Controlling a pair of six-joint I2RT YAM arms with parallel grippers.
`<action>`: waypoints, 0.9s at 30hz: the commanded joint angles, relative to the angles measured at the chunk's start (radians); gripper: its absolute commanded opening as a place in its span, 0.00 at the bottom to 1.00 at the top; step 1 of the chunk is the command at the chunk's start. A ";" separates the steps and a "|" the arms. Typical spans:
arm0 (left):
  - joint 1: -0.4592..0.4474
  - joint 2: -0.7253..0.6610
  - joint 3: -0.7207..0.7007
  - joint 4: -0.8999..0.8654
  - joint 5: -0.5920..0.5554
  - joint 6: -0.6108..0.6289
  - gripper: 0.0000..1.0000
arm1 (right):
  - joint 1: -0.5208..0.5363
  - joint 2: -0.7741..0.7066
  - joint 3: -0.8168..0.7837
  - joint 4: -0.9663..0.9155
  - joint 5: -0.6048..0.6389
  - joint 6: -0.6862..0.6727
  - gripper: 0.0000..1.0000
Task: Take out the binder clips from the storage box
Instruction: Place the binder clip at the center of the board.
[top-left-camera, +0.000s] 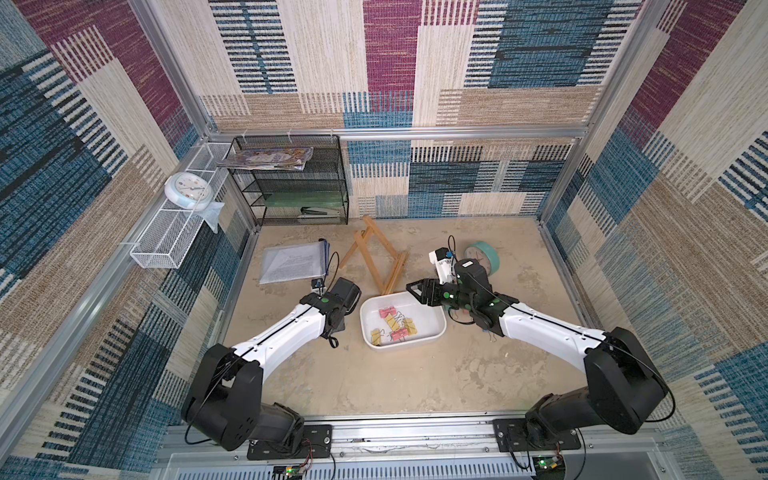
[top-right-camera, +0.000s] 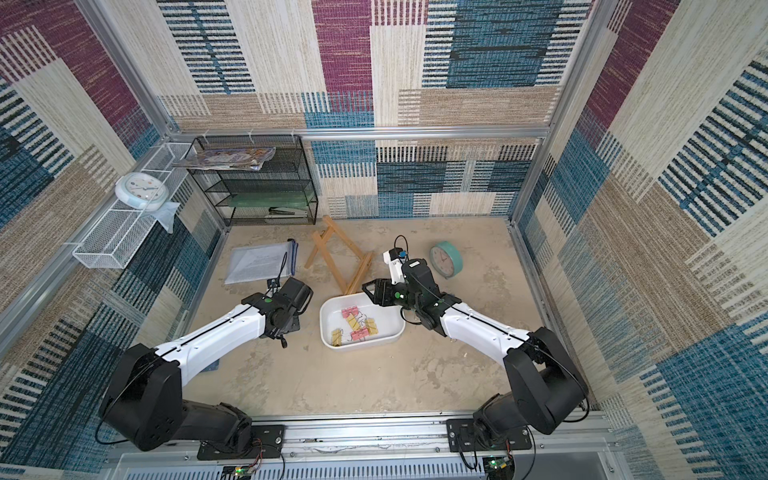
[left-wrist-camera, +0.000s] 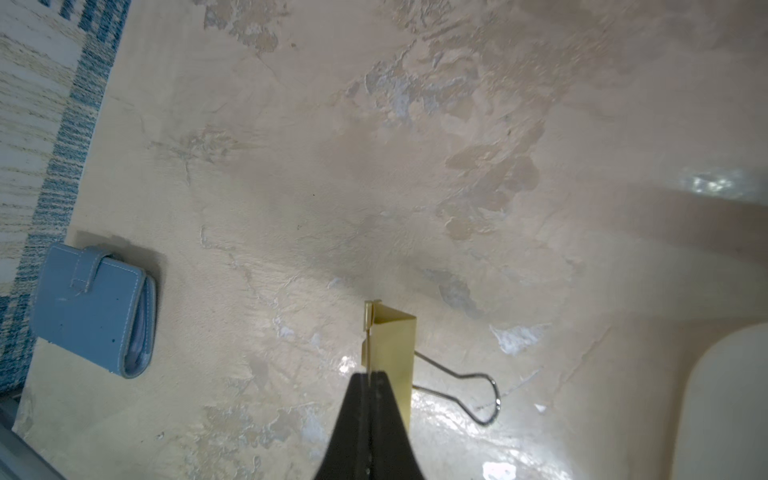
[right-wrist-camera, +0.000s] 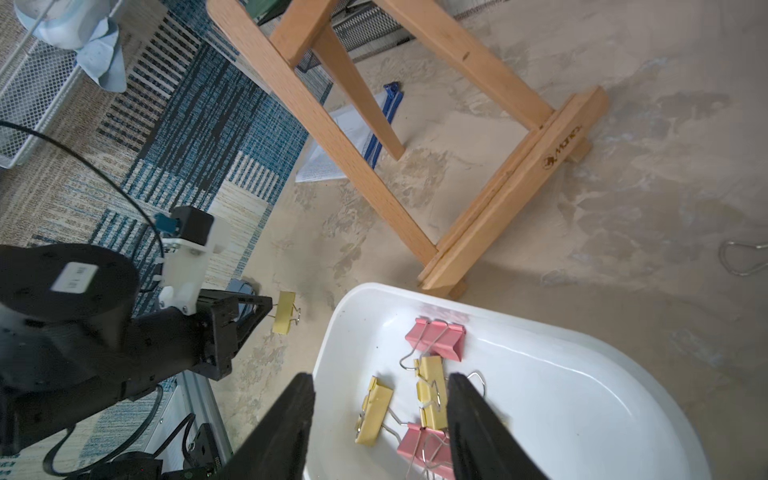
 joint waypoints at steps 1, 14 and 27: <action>0.009 0.050 0.023 -0.013 0.008 0.026 0.00 | 0.007 0.015 0.020 0.022 0.013 0.000 0.60; 0.046 0.204 0.134 -0.088 -0.093 0.115 0.00 | 0.011 0.082 0.045 -0.055 -0.021 0.040 0.63; 0.052 0.252 0.140 -0.080 -0.012 0.122 0.10 | 0.012 0.107 0.125 -0.220 -0.003 -0.060 0.63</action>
